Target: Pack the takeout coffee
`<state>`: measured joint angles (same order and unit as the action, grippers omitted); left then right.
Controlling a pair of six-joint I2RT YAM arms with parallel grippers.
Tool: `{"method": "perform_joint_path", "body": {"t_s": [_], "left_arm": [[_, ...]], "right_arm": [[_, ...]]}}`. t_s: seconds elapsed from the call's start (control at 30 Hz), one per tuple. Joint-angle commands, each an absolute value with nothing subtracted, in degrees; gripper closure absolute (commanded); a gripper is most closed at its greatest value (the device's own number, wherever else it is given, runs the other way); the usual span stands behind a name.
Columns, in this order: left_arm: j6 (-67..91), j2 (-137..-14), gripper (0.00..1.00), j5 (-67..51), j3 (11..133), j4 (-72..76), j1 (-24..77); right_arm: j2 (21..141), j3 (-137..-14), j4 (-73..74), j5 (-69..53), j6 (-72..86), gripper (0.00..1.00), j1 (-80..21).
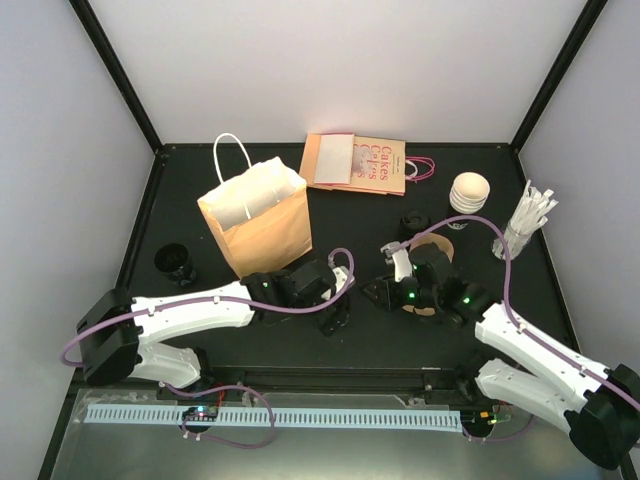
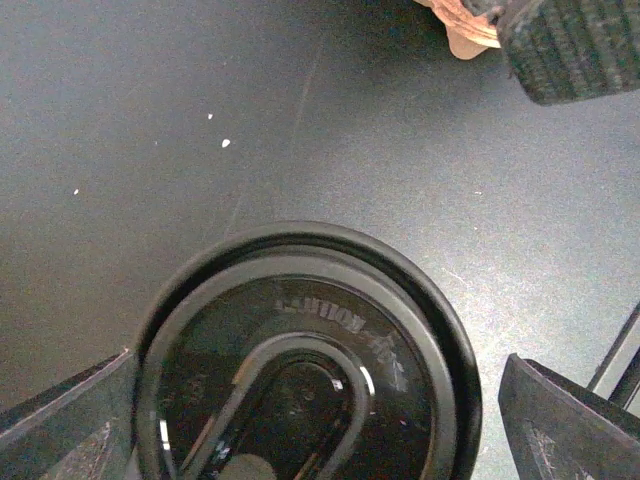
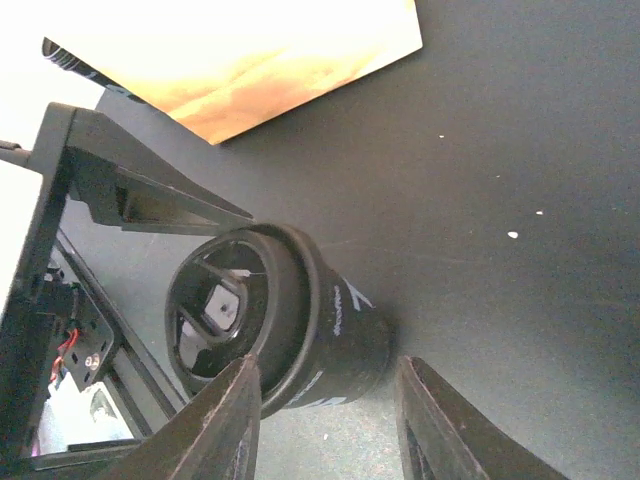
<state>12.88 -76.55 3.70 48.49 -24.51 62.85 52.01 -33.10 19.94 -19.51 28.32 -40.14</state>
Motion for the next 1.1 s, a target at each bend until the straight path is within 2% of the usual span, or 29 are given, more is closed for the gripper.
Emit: {"method": "perform_joint_path", "body": {"t_s": [0.0, 0.33, 0.57, 0.63, 0.73, 0.77, 0.97, 1.07], "left_arm": [[12.77, -74.18, 0.01, 2.81, 52.28, -27.41, 62.74], [13.24, -70.18, 0.01, 3.3, 54.65, -30.75, 62.75], [13.84, -67.61, 0.01, 3.7, 56.44, -33.03, 62.75], [13.69, -66.24, 0.01, 3.92, 56.5, -33.16, 62.75], [13.51, -64.28, 0.01, 5.52, 57.83, -34.65, 62.75], [13.57, -63.49, 0.01, 6.95, 58.57, -35.7, 62.71], [13.23, -56.32, 0.01, 12.25, 62.1, -39.67, 60.67], [14.05, -53.84, 0.01, 15.29, 66.8, -45.48, 57.98]], "right_arm": [[50.65, -34.69, 21.47, -16.92, 26.72, 0.58, -40.25], [49.49, -34.98, 22.49, -15.38, 26.06, 0.53, -40.2], [49.08, -35.51, 23.48, -14.14, 25.2, 0.41, -40.17], [49.04, -36.04, 24.07, -13.77, 24.7, 0.32, -40.21], [49.19, -37.58, 25.6, -13.26, 22.36, 0.03, -40.35], [49.45, -38.14, 26.08, -13.45, 21.18, 0.0, -40.46], [55.37, -46.04, 33.17, -4.73, 17.33, 0.0, -46.48], [57.57, -47.99, 33.29, -4.26, 17.45, 0.0, -48.57]]}}
